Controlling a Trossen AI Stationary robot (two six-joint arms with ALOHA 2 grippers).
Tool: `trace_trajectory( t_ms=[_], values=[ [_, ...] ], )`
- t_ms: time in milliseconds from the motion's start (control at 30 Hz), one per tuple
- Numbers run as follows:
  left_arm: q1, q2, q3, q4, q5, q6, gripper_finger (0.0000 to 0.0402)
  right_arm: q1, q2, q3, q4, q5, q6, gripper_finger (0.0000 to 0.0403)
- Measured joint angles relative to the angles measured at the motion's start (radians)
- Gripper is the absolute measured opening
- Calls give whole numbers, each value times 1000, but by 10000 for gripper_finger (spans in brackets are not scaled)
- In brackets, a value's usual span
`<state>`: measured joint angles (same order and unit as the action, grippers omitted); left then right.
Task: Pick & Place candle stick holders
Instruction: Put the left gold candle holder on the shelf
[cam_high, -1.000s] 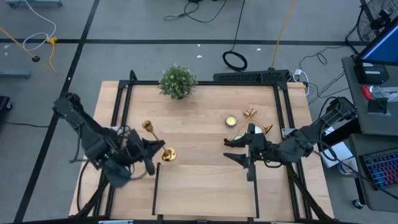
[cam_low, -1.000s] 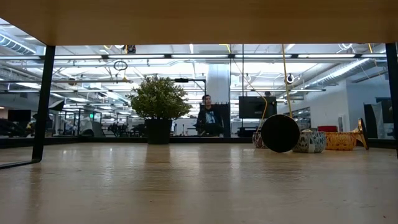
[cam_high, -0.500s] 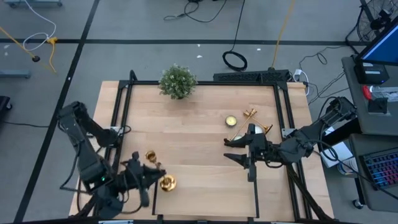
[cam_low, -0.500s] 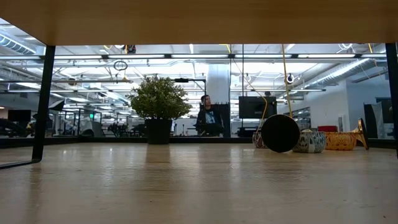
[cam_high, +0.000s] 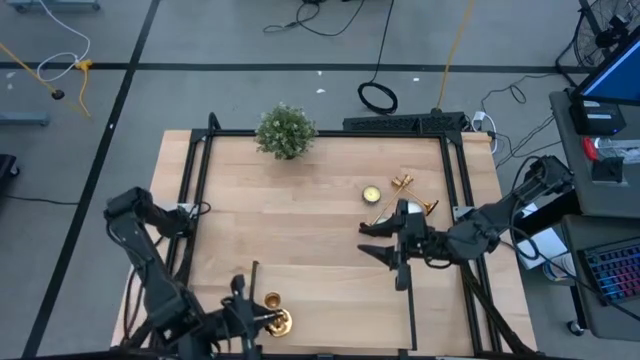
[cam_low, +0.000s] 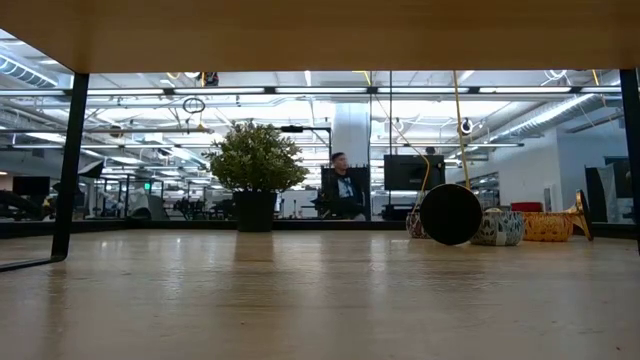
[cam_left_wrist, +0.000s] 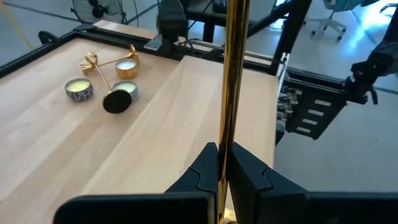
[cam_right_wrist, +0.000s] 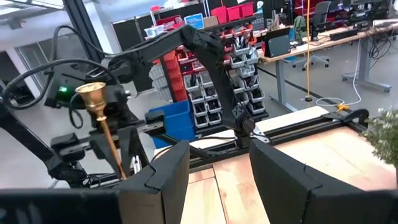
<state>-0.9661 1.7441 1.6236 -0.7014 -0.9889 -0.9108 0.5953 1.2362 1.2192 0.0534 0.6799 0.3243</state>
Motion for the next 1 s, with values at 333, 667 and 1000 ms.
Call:
trace_trajectory(
  t_ms=[333, 667, 1000],
  values=[
    [-56, 13, 23, -23, -60, -80, 15, 0, 0, -49, 46, -1, 54, 164],
    [-68, 48, 23, -58, -89, -142, 15, 0, 0, -49, 117, -3, 13, 164],
    [-68, 69, 22, -54, -80, -171, 15, 0, 0, -49, 123, -3, 12, 164]
  ],
)
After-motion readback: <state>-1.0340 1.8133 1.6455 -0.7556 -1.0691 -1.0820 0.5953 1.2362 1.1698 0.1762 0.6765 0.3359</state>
